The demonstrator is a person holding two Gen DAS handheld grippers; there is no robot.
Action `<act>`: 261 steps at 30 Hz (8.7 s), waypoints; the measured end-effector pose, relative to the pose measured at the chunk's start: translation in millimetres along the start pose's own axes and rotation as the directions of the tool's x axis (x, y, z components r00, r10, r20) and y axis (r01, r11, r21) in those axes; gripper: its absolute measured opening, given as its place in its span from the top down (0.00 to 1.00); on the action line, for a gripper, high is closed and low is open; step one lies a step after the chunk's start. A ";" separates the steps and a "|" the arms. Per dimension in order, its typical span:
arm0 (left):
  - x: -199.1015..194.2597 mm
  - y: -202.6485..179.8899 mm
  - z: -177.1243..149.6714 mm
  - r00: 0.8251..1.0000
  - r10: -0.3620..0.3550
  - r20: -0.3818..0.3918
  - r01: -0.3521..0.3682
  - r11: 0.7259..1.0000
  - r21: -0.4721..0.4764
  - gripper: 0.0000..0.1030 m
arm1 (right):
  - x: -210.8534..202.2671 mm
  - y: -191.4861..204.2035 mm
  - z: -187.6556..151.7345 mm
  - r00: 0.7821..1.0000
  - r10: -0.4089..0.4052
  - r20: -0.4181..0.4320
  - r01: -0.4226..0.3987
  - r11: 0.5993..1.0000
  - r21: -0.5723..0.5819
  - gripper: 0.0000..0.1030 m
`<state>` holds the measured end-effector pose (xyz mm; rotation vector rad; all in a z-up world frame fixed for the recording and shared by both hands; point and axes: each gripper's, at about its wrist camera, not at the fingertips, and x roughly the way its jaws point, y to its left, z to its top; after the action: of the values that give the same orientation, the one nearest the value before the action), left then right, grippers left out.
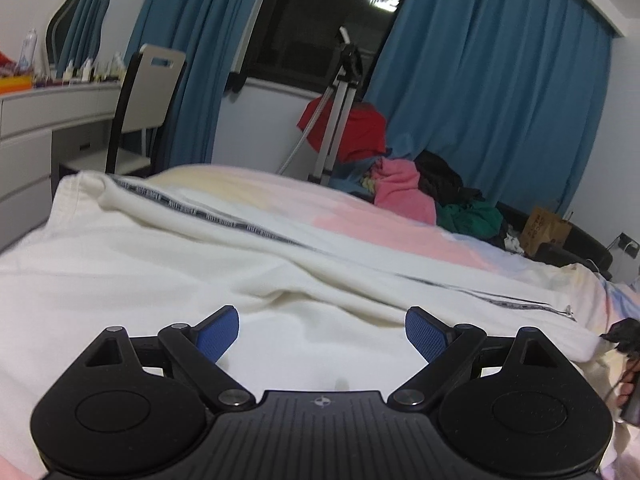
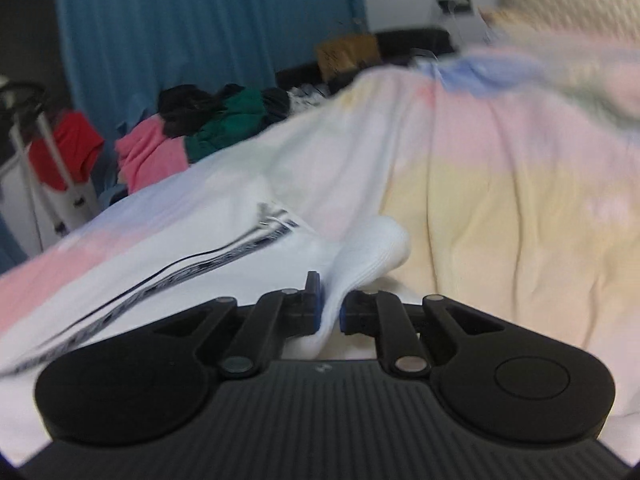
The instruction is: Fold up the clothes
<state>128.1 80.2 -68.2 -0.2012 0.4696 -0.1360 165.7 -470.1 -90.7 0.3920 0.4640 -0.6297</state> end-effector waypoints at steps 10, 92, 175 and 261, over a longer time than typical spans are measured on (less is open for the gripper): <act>-36.3 -20.8 -2.2 0.999 -0.020 0.040 0.016 0.994 0.109 0.11 | -121.6 26.0 1.9 0.993 0.112 0.042 -0.106 0.987 -0.119 0.88; -125.0 254.1 -10.8 0.976 -0.055 -0.213 -0.163 0.471 -0.867 0.06 | -153.1 -69.9 -48.1 0.962 0.173 -0.212 -0.064 0.895 0.441 0.29; 87.0 248.3 31.8 0.989 0.005 -0.150 -0.118 0.645 -0.755 0.18 | 2.7 -64.2 -21.8 0.929 0.351 -0.116 -0.178 0.699 0.692 0.33; -40.9 23.8 -69.4 0.939 0.145 -0.312 -0.061 0.963 0.264 0.12 | -82.6 -32.6 -16.8 0.997 0.047 0.065 -0.060 0.972 0.225 0.87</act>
<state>62.0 99.4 -116.3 0.0986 0.7893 -0.1245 81.1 -447.6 -68.1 0.5995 0.3239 -0.6424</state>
